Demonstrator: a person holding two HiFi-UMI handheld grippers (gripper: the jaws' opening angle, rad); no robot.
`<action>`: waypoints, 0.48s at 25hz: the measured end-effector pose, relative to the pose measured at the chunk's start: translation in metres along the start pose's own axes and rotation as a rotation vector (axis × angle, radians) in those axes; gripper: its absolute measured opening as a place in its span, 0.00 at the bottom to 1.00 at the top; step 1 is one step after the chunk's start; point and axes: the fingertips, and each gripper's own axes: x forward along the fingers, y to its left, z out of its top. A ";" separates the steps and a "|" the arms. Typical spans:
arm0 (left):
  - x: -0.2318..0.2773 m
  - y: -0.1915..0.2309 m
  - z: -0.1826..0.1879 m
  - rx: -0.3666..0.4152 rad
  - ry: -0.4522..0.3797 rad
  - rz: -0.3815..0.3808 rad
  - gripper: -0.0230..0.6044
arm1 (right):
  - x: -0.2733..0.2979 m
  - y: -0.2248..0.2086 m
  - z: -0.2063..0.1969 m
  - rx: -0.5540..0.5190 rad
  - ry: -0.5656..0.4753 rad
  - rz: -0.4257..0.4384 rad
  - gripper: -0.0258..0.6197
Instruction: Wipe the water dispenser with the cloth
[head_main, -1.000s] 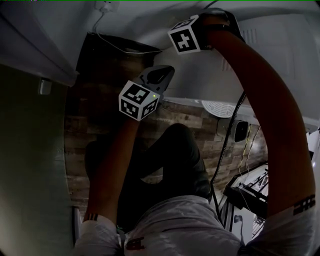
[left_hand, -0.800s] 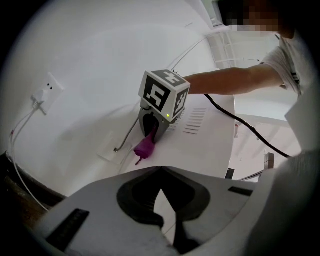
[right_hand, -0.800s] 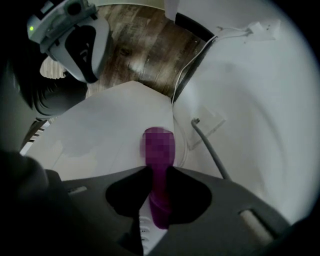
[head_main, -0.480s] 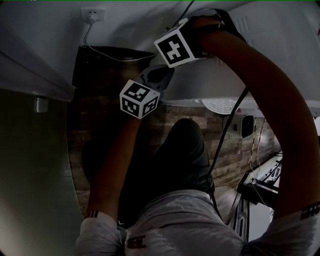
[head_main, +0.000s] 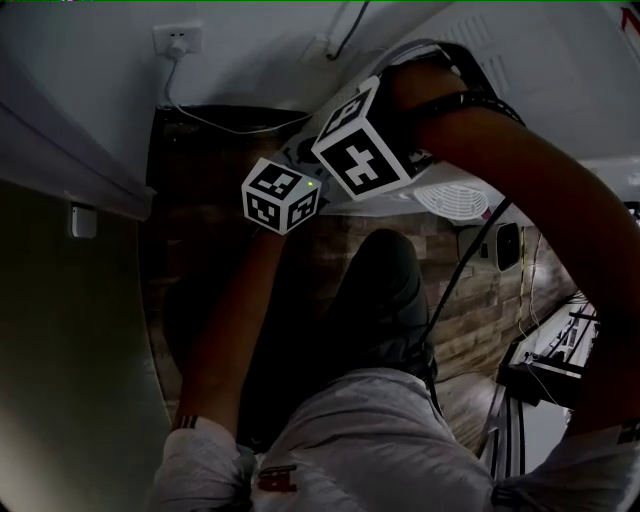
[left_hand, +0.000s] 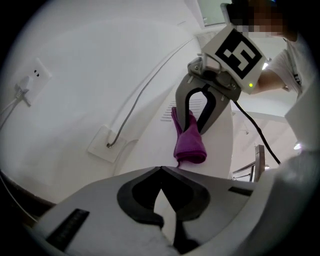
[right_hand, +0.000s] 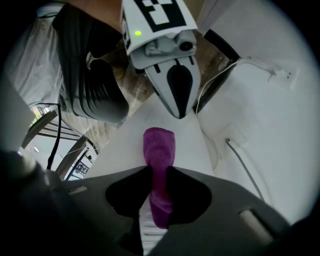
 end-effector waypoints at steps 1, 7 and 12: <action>-0.001 0.000 -0.002 0.000 -0.001 0.000 0.03 | -0.003 0.008 0.004 -0.007 -0.005 0.007 0.18; -0.004 0.005 -0.013 0.015 -0.006 0.003 0.03 | -0.017 0.046 0.026 -0.045 -0.052 0.049 0.18; -0.004 0.008 -0.021 0.012 -0.019 0.002 0.03 | -0.027 0.061 0.031 -0.042 -0.078 0.076 0.18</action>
